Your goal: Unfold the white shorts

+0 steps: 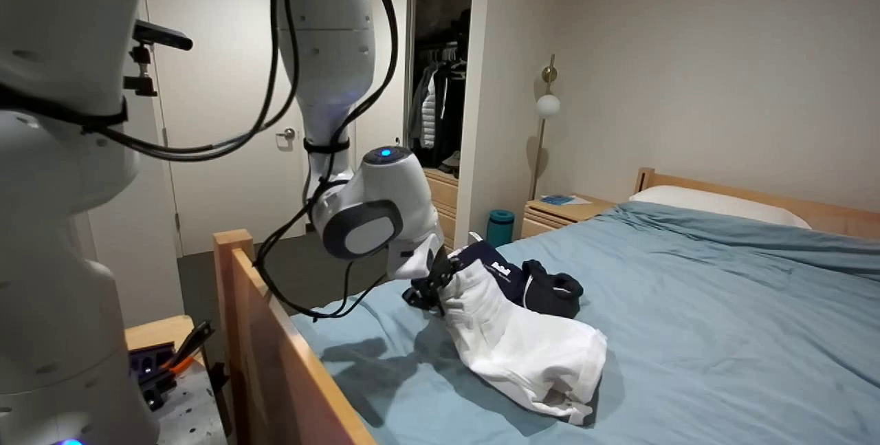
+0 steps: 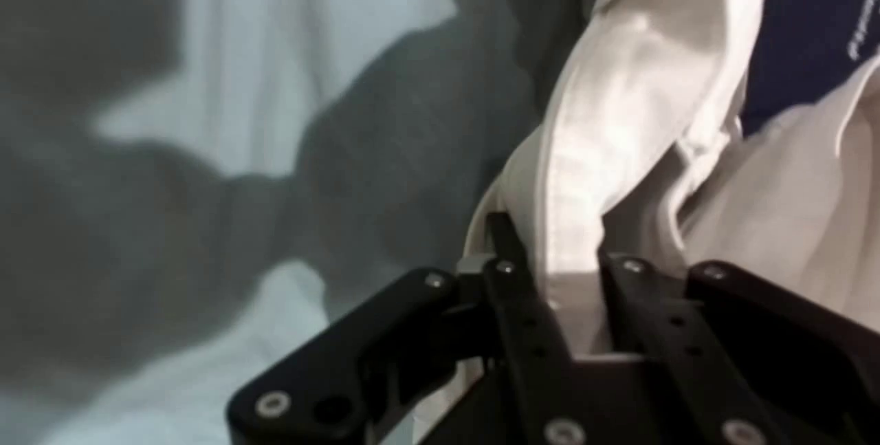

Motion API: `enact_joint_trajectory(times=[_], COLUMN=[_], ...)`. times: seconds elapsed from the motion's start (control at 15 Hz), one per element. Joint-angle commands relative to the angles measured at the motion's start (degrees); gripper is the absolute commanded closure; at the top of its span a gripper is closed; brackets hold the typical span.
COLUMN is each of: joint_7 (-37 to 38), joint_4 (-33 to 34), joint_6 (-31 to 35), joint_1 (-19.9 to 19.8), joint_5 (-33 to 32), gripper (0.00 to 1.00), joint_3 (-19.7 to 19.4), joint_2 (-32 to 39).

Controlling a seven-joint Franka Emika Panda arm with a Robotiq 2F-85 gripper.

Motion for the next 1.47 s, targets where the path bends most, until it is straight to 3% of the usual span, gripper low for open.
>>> enact_joint_trajectory(times=[0.0, 0.13, 0.33, 0.53, 0.6, 0.67, 0.93, 1.07, 1.4], joint_7=[2.7, 1.6, -4.7, -8.5, -10.0, -9.3, -11.3, -10.8, -11.2], joint_4=[-0.6, -1.1, -2.3, -4.7, -4.4, -3.5, 1.7, 1.7, 1.7], joint_6=[-2.0, -5.3, -7.3, -5.9, -5.5, -5.9, -11.4, -13.8, -15.3], joint_1=[-15.1, -20.0, -25.3, -22.7, -21.9, -22.9, -33.1, -35.5, -45.9], joint_5=[-11.2, -13.5, -9.6, -5.6, -4.6, -8.6, -17.1, -17.5, -16.9], gripper=[0.52, 0.39, 0.19, 0.02, 0.01, 0.00, 0.00, 0.00, 0.00], joint_3=[10.4, 12.1, 14.7, 10.9, 9.8, 9.5, 21.3, 24.9, 37.0], joint_2=[8.0, 9.5, 8.9, -0.4, -2.5, -3.8, -2.1, -4.6, -7.3])
